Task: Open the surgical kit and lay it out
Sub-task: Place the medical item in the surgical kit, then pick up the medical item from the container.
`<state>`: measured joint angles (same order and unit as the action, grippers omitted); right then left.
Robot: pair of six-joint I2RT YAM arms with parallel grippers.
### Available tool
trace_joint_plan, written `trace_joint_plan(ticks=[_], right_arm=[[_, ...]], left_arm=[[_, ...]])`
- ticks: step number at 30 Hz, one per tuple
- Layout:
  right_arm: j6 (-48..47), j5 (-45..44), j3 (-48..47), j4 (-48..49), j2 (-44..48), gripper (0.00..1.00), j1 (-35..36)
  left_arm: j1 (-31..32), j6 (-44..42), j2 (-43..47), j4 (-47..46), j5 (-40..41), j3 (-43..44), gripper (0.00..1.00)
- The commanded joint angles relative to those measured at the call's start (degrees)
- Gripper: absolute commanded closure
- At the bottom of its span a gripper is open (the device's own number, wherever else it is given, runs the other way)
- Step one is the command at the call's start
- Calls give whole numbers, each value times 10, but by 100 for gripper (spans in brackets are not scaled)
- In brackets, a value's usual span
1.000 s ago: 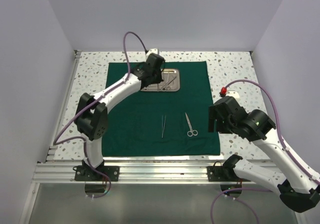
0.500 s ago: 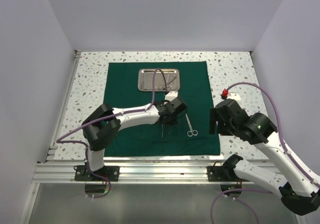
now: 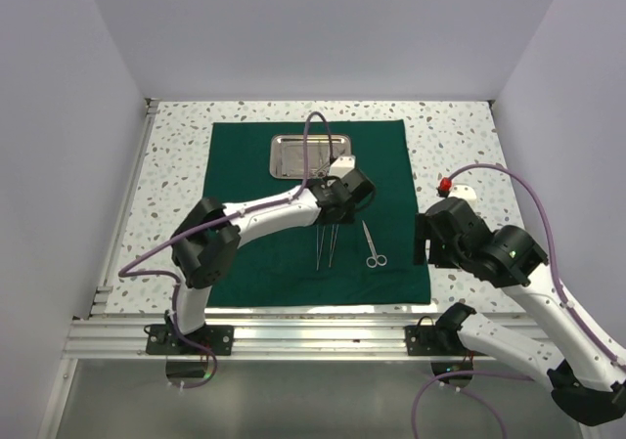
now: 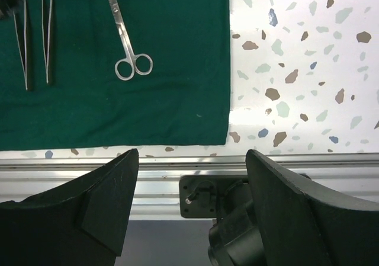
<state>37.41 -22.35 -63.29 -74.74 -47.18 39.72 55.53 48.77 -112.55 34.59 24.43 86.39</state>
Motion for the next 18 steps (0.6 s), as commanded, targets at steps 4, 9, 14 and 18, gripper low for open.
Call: trace_joint_plan(ticks=[4, 9, 14, 18], right_arm=[[15, -31, -13, -13, 0, 23, -1], [16, -26, -10, -15, -9, 23, -1], [12, -30, -14, -17, -23, 23, -2], [8, -37, -17, -18, -30, 23, -1]], left_arm=[[-109, -132, -41, -30, -4, 91, 60], [-158, -245, -139, -40, -50, 235, 58], [-189, -300, -219, -65, -89, 323, 52], [-210, -305, -254, -75, -114, 365, 49]])
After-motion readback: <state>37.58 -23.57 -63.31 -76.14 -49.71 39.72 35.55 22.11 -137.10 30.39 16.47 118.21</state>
